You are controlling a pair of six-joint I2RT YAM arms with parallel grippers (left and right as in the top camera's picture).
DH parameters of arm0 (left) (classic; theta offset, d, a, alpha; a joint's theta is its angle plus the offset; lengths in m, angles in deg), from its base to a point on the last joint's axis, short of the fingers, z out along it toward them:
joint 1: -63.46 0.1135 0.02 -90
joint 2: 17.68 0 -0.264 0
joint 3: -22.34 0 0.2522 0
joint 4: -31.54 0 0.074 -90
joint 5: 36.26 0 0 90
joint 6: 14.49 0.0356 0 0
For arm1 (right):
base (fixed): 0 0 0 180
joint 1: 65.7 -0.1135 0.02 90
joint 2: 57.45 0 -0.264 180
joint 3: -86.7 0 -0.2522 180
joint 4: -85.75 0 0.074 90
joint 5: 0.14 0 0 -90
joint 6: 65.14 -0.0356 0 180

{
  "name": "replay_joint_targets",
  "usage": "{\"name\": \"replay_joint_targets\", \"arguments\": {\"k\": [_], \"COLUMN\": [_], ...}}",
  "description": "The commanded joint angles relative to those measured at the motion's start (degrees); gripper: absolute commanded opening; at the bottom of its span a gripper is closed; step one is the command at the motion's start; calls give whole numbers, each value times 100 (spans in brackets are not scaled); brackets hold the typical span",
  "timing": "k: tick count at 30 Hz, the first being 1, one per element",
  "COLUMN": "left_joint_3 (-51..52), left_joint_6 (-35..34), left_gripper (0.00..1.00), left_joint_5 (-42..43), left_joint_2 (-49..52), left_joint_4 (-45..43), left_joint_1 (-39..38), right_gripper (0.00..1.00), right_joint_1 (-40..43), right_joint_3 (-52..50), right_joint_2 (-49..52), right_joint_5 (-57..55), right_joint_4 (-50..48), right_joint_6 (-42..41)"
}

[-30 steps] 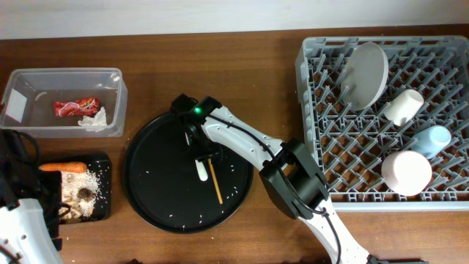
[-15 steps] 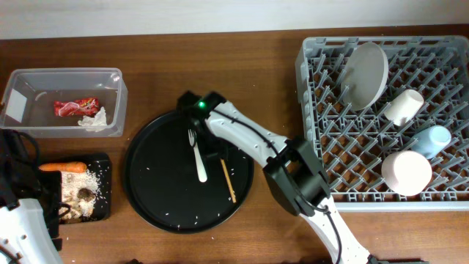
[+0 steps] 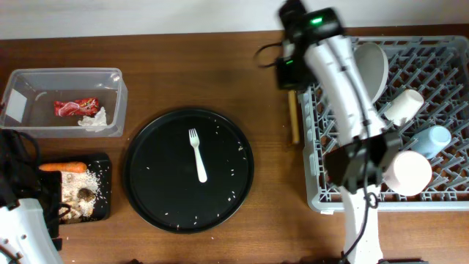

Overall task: Sort waste into correct bins and load items into the dishwasher rack
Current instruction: 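Place the chopstick into the rack with the right gripper, then grasp the white plastic fork with the right gripper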

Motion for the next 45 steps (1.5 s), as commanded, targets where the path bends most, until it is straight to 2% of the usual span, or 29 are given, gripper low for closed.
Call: {"name": "replay_joint_targets", "arguments": {"k": [1,3,7,13,17,18,19,20,22,27,32,37,41,45], "left_joint_3": [24,24,24,24,24,24,24,24,24,24,24,24,24,24], "left_joint_6": [-70,-70,-70,-70,-70,-70,-70,-70,-70,-70,-70,-70,-70,-70], "left_gripper": [99,99,99,99,99,99,99,99,99,99,99,99,99,99], "left_joint_5": [-22,-22,-22,-22,-22,-22,-22,-22,-22,-22,-22,-22,-22,-22], "left_joint_2": [-66,-66,-66,-66,-66,-66,-66,-66,-66,-66,-66,-66,-66,-66], "left_joint_4": [9,9,9,9,9,7,7,7,7,7,9,9,7,7], "left_joint_1": [35,35,35,35,35,35,35,35,35,35,35,35,35,35], "right_gripper": [4,4,4,4,14,21,34,64,79,78,79,83,83,76], "right_joint_1": [671,933,1045,1034,999,994,994,994,997,649,-645,-1982,-2892,-3331], "right_joint_3": [118,116,-122,-1123,-1121,-1121,-1121,-1121,-1104,-673,-590,-625,-671,-680], "right_joint_2": [-138,-138,-127,-122,-122,-122,-122,-122,-131,-433,-754,-492,105,647], "right_joint_5": [-101,129,153,197,199,199,197,195,192,197,354,343,-177,-205], "right_joint_4": [-168,-328,-717,-1596,-1499,-1464,-1434,-1390,-1298,-824,-807,-1051,-1307,-1545], "right_joint_6": [695,1554,1534,1237,1237,1237,1235,1222,960,673,203,-146,-981,-1279]}}
